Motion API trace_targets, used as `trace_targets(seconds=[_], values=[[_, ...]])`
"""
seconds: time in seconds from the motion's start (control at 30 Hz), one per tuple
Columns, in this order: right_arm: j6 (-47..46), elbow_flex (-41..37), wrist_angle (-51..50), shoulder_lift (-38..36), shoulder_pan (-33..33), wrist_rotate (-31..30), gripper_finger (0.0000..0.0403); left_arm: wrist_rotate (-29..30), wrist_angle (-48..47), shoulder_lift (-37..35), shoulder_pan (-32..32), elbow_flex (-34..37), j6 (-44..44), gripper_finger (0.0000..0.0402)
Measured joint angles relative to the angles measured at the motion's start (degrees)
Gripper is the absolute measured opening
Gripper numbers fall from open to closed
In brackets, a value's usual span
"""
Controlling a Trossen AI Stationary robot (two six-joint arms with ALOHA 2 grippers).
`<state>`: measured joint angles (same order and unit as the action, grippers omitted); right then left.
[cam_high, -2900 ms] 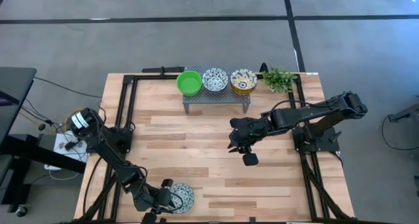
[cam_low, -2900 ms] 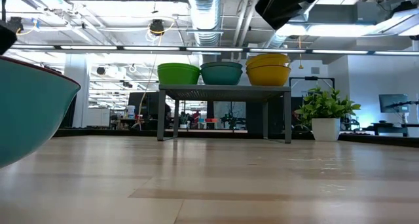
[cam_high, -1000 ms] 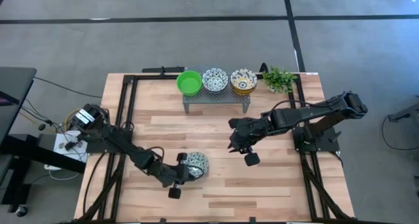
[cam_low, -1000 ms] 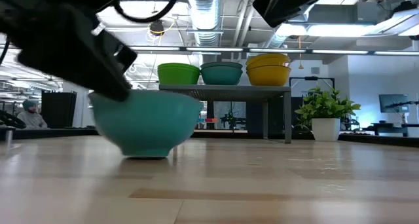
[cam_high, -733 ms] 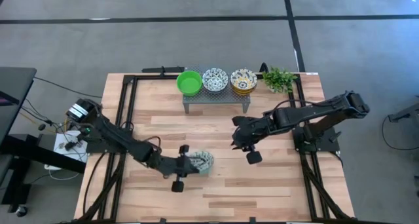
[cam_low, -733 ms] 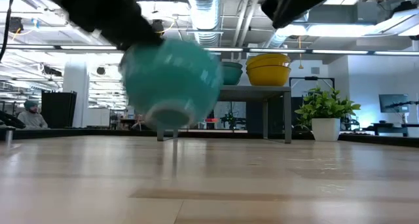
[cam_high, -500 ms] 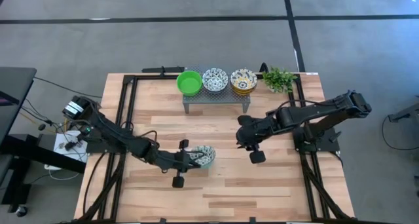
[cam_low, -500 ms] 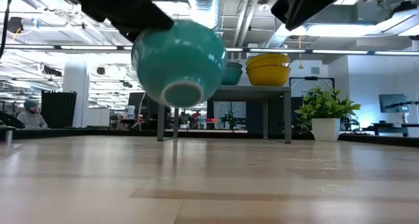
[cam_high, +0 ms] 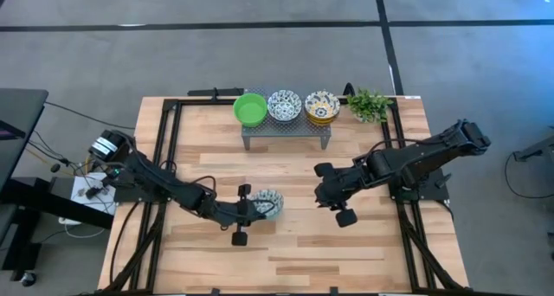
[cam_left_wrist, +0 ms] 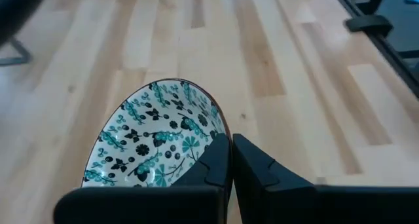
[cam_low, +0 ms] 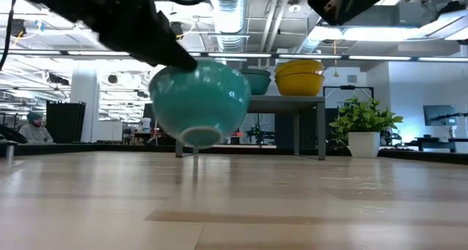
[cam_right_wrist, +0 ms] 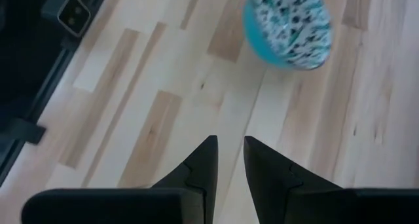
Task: Pick & Place Mini bowls
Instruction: Stack the green patterned bowl on top of the green patterned bowl on the shelf
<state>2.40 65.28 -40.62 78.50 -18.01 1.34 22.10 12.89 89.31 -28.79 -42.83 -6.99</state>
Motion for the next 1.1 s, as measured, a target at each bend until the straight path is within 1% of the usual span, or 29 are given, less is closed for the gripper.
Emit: trace_targets(seconds=[0.17,0.33,0.43,0.53,0.63,0.77,0.87,0.97,1.03,1.1], values=[[-2.5,0.0,-5.0,-0.8,-0.4,0.1,0.0070,0.8,-0.1,-1.6,2.3,-1.6,2.5,0.0007],[-3.9,0.0,-10.3,-3.5,-0.2,-0.4,0.0070,0.7,-0.1,-2.0,5.6,-6.2,12.4,0.0007],[-6.2,0.0,-14.1,-6.7,0.4,-3.6,0.0070,0.3,-1.9,-2.0,8.4,-8.6,15.8,0.0007],[-7.9,-0.1,-16.4,-10.8,0.9,-8.4,0.0070,0.4,-2.3,-2.2,11.1,-10.4,18.7,0.0007],[-7.9,-3.2,-13.1,-15.8,1.2,-9.4,0.0070,0.4,-2.2,-2.3,12.7,-12.4,23.2,0.0007],[-8.2,-11.9,-6.3,-23.4,1.7,-9.0,0.0070,0.4,-2.3,-2.5,13.8,-14.6,28.2,0.0007],[-9.6,-17.9,0.5,-28.0,2.0,-9.5,0.0070,0.8,-2.5,-3.1,14.8,-15.4,30.3,0.0007],[-9.4,-22.5,7.6,-30.8,2.1,-9.5,0.0070,3.3,-2.7,-4.0,15.8,-15.4,32.3,0.0007],[-7.8,-24.5,10.1,-31.7,2.1,-9.5,0.0070,5.3,-2.8,-4.9,16.5,-15.4,33.9,0.0007],[-6.7,-25.6,11.7,-31.9,2.1,-9.4,0.0070,5.9,-2.7,-5.8,17.7,-15.4,35.6,0.0007]])
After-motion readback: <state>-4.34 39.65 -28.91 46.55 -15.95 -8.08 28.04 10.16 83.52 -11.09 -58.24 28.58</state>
